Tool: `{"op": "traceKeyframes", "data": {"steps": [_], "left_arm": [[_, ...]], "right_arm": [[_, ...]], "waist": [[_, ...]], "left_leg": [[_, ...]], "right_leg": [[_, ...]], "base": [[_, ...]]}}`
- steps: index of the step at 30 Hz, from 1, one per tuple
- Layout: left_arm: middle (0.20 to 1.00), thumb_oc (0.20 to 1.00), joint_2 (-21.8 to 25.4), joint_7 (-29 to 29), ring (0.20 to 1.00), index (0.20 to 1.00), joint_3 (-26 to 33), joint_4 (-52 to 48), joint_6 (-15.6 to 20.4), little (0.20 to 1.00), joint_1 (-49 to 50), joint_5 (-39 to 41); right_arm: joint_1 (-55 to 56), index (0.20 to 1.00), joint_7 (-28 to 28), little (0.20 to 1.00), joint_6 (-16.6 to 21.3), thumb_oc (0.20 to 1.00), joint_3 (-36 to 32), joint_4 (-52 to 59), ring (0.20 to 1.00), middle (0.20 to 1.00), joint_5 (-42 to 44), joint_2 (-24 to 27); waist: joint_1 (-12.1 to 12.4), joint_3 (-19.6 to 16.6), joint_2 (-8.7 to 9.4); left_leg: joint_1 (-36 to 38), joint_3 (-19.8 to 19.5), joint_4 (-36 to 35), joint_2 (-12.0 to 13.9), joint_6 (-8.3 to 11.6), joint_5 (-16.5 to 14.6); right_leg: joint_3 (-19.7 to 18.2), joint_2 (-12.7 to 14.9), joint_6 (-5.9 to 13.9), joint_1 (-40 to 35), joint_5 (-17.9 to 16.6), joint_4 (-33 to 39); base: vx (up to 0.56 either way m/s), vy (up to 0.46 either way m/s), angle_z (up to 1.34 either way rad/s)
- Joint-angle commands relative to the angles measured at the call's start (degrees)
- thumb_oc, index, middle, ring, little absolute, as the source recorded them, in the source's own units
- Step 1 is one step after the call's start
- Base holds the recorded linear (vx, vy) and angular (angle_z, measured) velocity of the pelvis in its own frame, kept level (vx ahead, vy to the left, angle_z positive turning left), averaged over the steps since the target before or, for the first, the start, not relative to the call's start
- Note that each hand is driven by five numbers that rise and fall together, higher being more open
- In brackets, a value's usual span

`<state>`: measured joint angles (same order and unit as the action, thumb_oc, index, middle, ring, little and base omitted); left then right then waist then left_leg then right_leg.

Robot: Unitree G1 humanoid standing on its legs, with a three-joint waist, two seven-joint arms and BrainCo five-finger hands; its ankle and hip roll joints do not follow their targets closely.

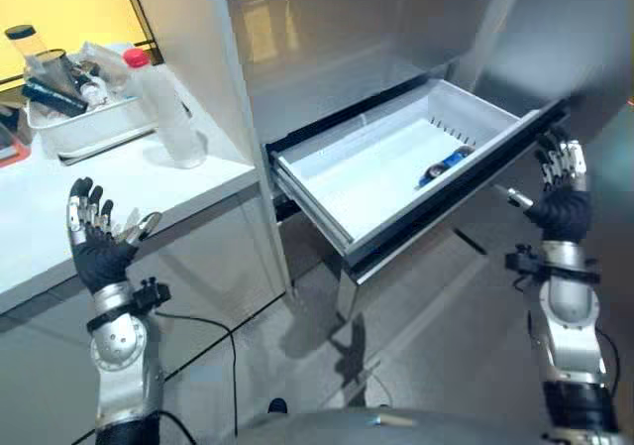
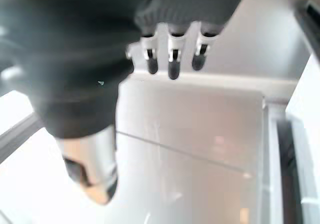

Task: Take the drinks into the refrigerator

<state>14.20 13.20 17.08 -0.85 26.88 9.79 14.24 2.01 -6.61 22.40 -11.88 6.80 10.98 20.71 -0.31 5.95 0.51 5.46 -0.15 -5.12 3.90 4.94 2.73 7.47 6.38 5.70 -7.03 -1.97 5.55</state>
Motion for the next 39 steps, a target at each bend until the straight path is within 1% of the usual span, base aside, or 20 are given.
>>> {"op": "traceKeyframes", "data": {"steps": [1, 3, 7, 8, 9, 13, 14, 16, 17, 18, 19, 20, 24, 27, 28, 32, 35, 39], "left_arm": [[1.000, 1.000, 4.12, 0.29, 1.000, 1.000, 1.35, -0.28, 2.95, 1.000, -3.89, -3.27], [1.000, 1.000, 4.13, -0.91, 1.000, 1.000, 0.45, -0.19, 2.95, 1.000, -3.98, -2.37], [1.000, 1.000, 5.05, -1.41, 1.000, 1.000, -0.64, 0.34, 2.81, 1.000, -4.88, -2.43], [1.000, 1.000, 5.39, -1.49, 1.000, 1.000, -0.88, 0.49, 2.69, 1.000, -5.10, -2.59], [1.000, 1.000, 5.65, -1.49, 1.000, 1.000, -1.05, 0.51, 2.61, 1.000, -5.42, -2.71], [1.000, 1.000, 7.42, -2.18, 1.000, 1.000, -1.53, 0.81, 2.28, 1.000, -6.61, -2.87], [1.000, 1.000, 7.87, -2.30, 1.000, 1.000, -1.46, 0.91, 2.15, 1.000, -6.92, -2.95], [1.000, 1.000, 8.55, -2.39, 1.000, 1.000, -1.63, 2.13, 2.02, 1.000, -8.09, -2.39], [1.000, 1.000, 9.16, -2.35, 1.000, 1.000, -1.86, 2.74, 1.84, 1.000, -8.87, -2.15], [1.000, 1.000, 9.88, -2.04, 1.000, 1.000, -1.95, 3.07, 1.65, 1.000, -9.61, -2.30], [1.000, 1.000, 10.51, -1.81, 1.000, 1.000, -1.95, 3.64, 1.53, 1.000, -10.46, -2.19], [1.000, 1.000, 11.06, -1.78, 1.000, 1.000, -2.30, 4.38, 1.23, 1.000, -11.17, -1.82], [1.000, 1.000, 15.30, -0.71, 1.000, 1.000, -3.82, 7.87, 0.83, 1.000, -15.70, -1.89], [1.000, 1.000, 18.58, 1.16, 1.000, 1.000, -4.75, 12.31, 0.14, 1.000, -19.58, -2.23], [1.000, 1.000, 18.67, 1.14, 1.000, 1.000, -4.79, 12.51, 0.22, 1.000, -19.77, -2.16], [1.000, 1.000, 20.60, 2.05, 1.000, 1.000, -4.35, 14.68, 0.15, 1.000, -21.42, -1.97], [1.000, 1.000, 21.68, 2.66, 1.000, 1.000, -4.39, 16.25, -0.14, 1.000, -22.65, -2.03], [1.000, 1.000, 22.46, 3.30, 1.000, 1.000, -4.46, 18.22, -0.63, 1.000, -24.01, -2.64]], "right_arm": [[-5.64, 1.000, 1.13, 1.000, 4.04, 1.000, -0.71, 4.23, 1.000, 1.000, 1.76, 0.84], [-5.72, 1.000, 1.59, 1.000, 3.72, 1.000, -0.23, 4.09, 1.000, 1.000, 1.73, 0.91], [-5.84, 1.000, 1.54, 1.000, 3.52, 1.000, 0.08, 3.81, 1.000, 1.000, 1.74, 0.94], [-5.83, 1.000, 1.63, 1.000, 3.37, 1.000, 0.13, 3.72, 1.000, 1.000, 1.74, 0.97], [-5.88, 1.000, 1.66, 1.000, 3.29, 1.000, 0.09, 3.69, 1.000, 1.000, 1.77, 1.01], [-6.11, 1.000, 2.37, 1.000, 3.09, 1.000, 0.27, 3.75, 1.000, 1.000, 2.31, 1.31], [-6.14, 1.000, 2.63, 1.000, 3.05, 1.000, 0.32, 3.90, 1.000, 1.000, 2.41, 1.45], [-6.40, 1.000, 2.97, 1.000, 2.95, 1.000, 0.56, 3.86, 1.000, 1.000, 2.98, 1.62], [-6.62, 1.000, 3.23, 1.000, 2.92, 1.000, 0.72, 3.86, 1.000, 1.000, 3.19, 1.92], [-6.72, 1.000, 3.21, 1.000, 2.82, 1.000, 0.95, 3.86, 1.000, 1.000, 3.11, 2.33], [-6.95, 1.000, 3.26, 1.000, 2.72, 1.000, 1.11, 3.80, 1.000, 1.000, 3.24, 2.54], [-7.19, 1.000, 3.46, 1.000, 2.61, 1.000, 1.48, 3.78, 1.000, 1.000, 3.47, 2.81], [-8.78, 1.000, 4.43, 1.000, 2.60, 1.000, 2.77, 4.22, 1.000, 1.000, 5.02, 4.41], [-10.16, 1.000, 5.67, 1.000, 2.92, 1.000, 3.59, 4.91, 1.000, 1.000, 7.40, 5.87], [-10.24, 1.000, 5.75, 1.000, 2.93, 1.000, 3.54, 4.88, 1.000, 1.000, 7.50, 5.87], [-10.37, 1.000, 6.81, 1.000, 3.14, 1.000, 3.42, 6.00, 1.000, 1.000, 9.59, 6.29], [-10.77, 1.000, 6.79, 1.000, 3.54, 1.000, 3.42, 6.51, 1.000, 1.000, 10.37, 6.43], [-9.95, 1.000, 5.90, 1.000, 3.64, 1.000, 1.54, 6.74, 1.000, 1.000, 9.77, 6.57]], "waist": [[0.60, 0.44, 2.03], [0.69, 0.38, 1.99], [0.68, 0.47, 1.97], [0.66, 0.33, 1.87], [0.64, 0.47, 1.88], [0.40, 0.37, 1.75], [0.32, 0.50, 1.75], [0.11, 0.43, 1.59], [-0.01, 0.61, 1.58], [-0.19, 0.49, 1.47], [-0.30, 0.72, 1.50], [-0.46, 0.63, 1.38], [-1.28, 1.64, 1.20], [-2.55, 3.00, 1.14], [-2.45, 2.99, 1.16], [-3.42, 4.13, 1.26], [-4.03, 4.83, 1.34], [-4.47, 5.03, 1.72]], "left_leg": [[1.69, -2.67, 3.34, -6.18, -7.06, -7.73], [1.70, -2.84, 3.31, -6.21, -7.05, -7.75], [1.62, -2.96, 3.41, -6.23, -7.03, -7.74], [1.99, -3.01, 3.29, -6.12, -6.97, -8.27], [1.76, -2.98, 3.45, -6.22, -7.00, -7.85], [2.10, -2.88, 3.57, -6.04, -6.93, -8.59], [1.87, -2.75, 3.82, -6.15, -6.94, -8.19], [2.16, -2.67, 3.90, -6.06, -6.91, -8.80], [1.88, -2.57, 4.12, -6.18, -6.92, -8.42], [2.17, -2.52, 4.09, -6.07, -6.86, -8.96], [1.83, -2.36, 4.38, -6.13, -6.87, -8.61], [2.07, -2.32, 4.36, -6.00, -6.82, -9.14], [1.11, -1.61, 5.90, -5.96, -6.82, -9.78], [-0.93, -0.51, 8.34, -6.06, -7.02, -10.59], [-1.13, -0.41, 8.55, -6.05, -7.03, -10.69], [-3.37, 0.91, 11.05, -6.09, -7.24, -11.66], [-4.93, 1.96, 12.88, -6.12, -7.15, -12.41], [-6.21, 2.66, 14.36, -5.98, -6.96, -13.31]], "right_leg": [[3.68, -1.24, -1.51, -0.38, 3.27, -2.64], [3.88, -1.21, -1.55, -0.49, 3.35, -2.61], [4.19, -1.20, -1.56, -0.60, 3.51, -2.76], [4.18, -1.37, -1.51, -0.91, 3.97, -2.74], [4.28, -1.22, -1.56, -0.72, 3.61, -2.88], [3.99, -1.34, -1.47, -0.96, 4.16, -2.86], [3.99, -1.22, -1.50, -0.73, 3.77, -3.00], [3.86, -1.36, -1.44, -0.87, 4.33, -3.16], [3.84, -1.24, -1.48, -0.55, 3.97, -3.37], [3.69, -1.39, -1.44, -0.74, 4.44, -3.41], [3.65, -1.27, -1.51, -0.38, 4.12, -3.69], [3.49, -1.38, -1.45, -0.57, 4.54, -3.74], [2.45, -1.48, -1.40, 0.78, 4.94, -5.19], [0.84, -1.60, -1.52, 3.32, 5.36, -7.54], [0.74, -1.60, -1.52, 3.54, 5.42, -7.72], [-1.15, -1.80, -1.49, 6.20, 5.64, -9.30], [-2.27, -2.22, -1.42, 7.96, 5.68, -10.22], [-3.24, -2.55, -1.46, 8.98, 5.93, -10.45]], "base": [[0.04, -0.259, 0.82], [0.00, 0.000, 0.00], [0.01, -0.001, 0.01], [0.00, 0.000, 0.00], [0.02, 0.000, 0.05], [0.02, 0.003, 0.04], [0.00, 0.000, 0.00], [0.00, 0.000, 0.00], [0.05, 0.011, 0.01], [0.00, 0.000, 0.00], [0.06, 0.017, 0.00], [0.03, 0.022, -0.01], [0.01, 0.020, -0.03], [-0.02, 0.041, -0.13], [0.00, 0.031, -0.16], [0.01, 0.027, -0.22], [0.02, 0.027, -0.29], [0.05, 0.012, -0.24]]}}
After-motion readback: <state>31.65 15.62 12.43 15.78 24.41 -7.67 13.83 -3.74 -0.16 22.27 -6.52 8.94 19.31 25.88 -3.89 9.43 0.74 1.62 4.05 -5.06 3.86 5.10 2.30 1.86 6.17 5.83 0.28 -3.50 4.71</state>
